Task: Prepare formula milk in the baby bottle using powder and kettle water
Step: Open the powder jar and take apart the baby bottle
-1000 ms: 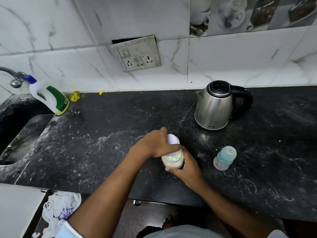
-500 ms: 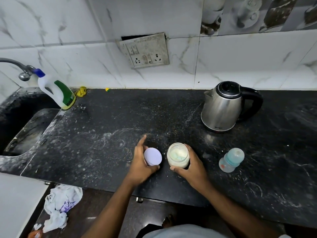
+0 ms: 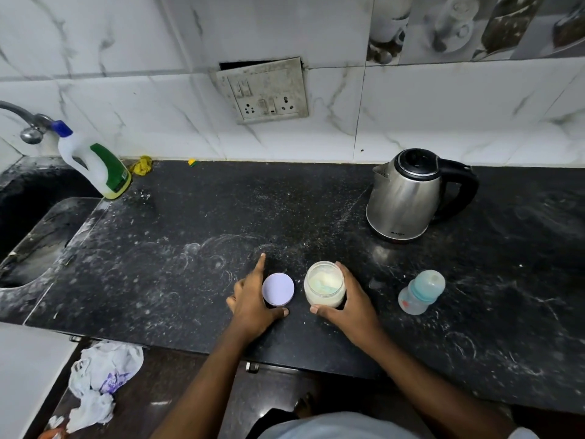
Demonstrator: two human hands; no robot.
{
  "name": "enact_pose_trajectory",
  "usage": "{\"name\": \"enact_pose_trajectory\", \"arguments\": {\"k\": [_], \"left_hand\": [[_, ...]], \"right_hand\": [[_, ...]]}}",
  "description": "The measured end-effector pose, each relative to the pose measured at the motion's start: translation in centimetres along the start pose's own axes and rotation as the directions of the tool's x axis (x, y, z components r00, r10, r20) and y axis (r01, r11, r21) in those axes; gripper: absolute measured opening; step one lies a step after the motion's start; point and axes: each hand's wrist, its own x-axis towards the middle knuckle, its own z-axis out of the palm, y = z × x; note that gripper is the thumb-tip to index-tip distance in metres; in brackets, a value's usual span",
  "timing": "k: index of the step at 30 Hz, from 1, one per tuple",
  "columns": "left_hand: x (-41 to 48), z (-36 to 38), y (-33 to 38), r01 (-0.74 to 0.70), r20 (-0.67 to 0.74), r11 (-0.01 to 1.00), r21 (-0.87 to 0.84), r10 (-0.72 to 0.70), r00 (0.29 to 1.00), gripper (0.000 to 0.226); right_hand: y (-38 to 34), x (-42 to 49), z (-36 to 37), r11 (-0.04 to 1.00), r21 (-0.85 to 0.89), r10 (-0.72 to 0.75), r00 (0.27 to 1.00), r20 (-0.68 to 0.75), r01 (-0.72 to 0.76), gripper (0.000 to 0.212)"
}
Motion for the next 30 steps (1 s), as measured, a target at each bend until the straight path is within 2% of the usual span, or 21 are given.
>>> {"name": "enact_pose_trajectory", "arguments": {"k": [3, 5, 7, 8, 10, 12, 13, 16, 18, 22, 25, 26, 27, 30], "left_hand": [[-1.2, -1.0, 1.0, -0.024, 0.011, 1.0, 0.007, 0.024, 1.0, 0.146], [-2.6, -1.9, 2.6, -0.093, -0.054, 0.991, -0.093, 0.088, 0.995, 0.133], [-4.4, -2.6, 4.9, -0.247, -0.21, 0.945, -0.215, 0.202, 0.957, 0.105], [-5.5, -2.8, 6.2, -0.352, -0.3, 0.899, -0.261, 0.271, 0.915, 0.091], [-7.4, -2.2, 9.0, -0.533, -0.391, 0.786, -0.314, 0.404, 0.827, 0.072], [-8.6, -0.4, 12.0, -0.635, -0.352, 0.679, -0.369, 0.53, 0.772, 0.061], [-8.8, 0.7, 13.3, -0.65, -0.297, 0.642, -0.406, 0.58, 0.758, 0.057], [-8.0, 5.2, 16.7, -0.624, -0.121, 0.642, -0.446, 0.647, 0.753, 0.061], [-6.8, 8.5, 18.2, -0.591, -0.074, 0.69, -0.418, 0.622, 0.779, 0.069], [-4.3, 13.3, 19.8, -0.43, 0.018, 0.82, -0.377, 0.471, 0.882, 0.087], [-2.9, 14.9, 19.8, -0.309, 0.084, 0.879, -0.364, 0.362, 0.929, 0.102], [-2.6, 15.3, 19.8, -0.297, 0.094, 0.889, -0.349, 0.348, 0.933, 0.102], [-2.3, 15.7, 19.7, -0.295, 0.09, 0.892, -0.342, 0.344, 0.935, 0.092], [-2.0, 16.7, 18.9, -0.317, 0.062, 0.874, -0.368, 0.363, 0.93, 0.033]], "right_hand": [[-0.7, -0.7, -0.7, 0.999, 0.034, 0.009, 0.998, 0.059, -0.011, 0.128], [-1.8, -1.9, -1.8, 0.998, 0.055, -0.025, 0.999, 0.044, 0.023, 0.122], [-3.1, -3.2, -3.9, 0.992, 0.086, -0.088, 0.995, -0.04, 0.091, 0.091], [-3.8, -3.7, -5.2, 0.985, 0.063, -0.153, 0.981, -0.117, 0.161, 0.072], [-4.9, -4.6, -8.7, 0.95, -0.121, -0.31, 0.901, -0.302, 0.286, 0.038], [-5.3, -4.7, -12.5, 0.886, -0.353, -0.436, 0.797, -0.419, 0.3, 0.019], [-5.3, -4.6, -14.1, 0.873, -0.415, -0.444, 0.769, -0.46, 0.256, 0.014], [-4.3, -4.2, -17.6, 0.871, -0.486, -0.358, 0.777, -0.518, 0.077, 0.014], [-3.6, -4.0, -18.9, 0.846, -0.533, -0.322, 0.824, -0.466, 0.03, 0.018], [-3.5, -3.8, -19.7, 0.835, -0.549, -0.194, 0.945, -0.262, 0.019, 0.023], [-3.7, -3.6, -18.9, 0.803, -0.595, -0.115, 0.987, -0.108, 0.028, 0.031], [-3.7, -3.5, -18.7, 0.779, -0.627, -0.095, 0.993, -0.075, 0.027, 0.034], [-3.7, -3.3, -18.5, 0.75, -0.661, -0.073, 0.996, -0.049, 0.022, 0.037], [-3.8, -3.0, -17.7, 0.647, -0.763, -0.019, 1.0, -0.007, 0.007, 0.044]]}}
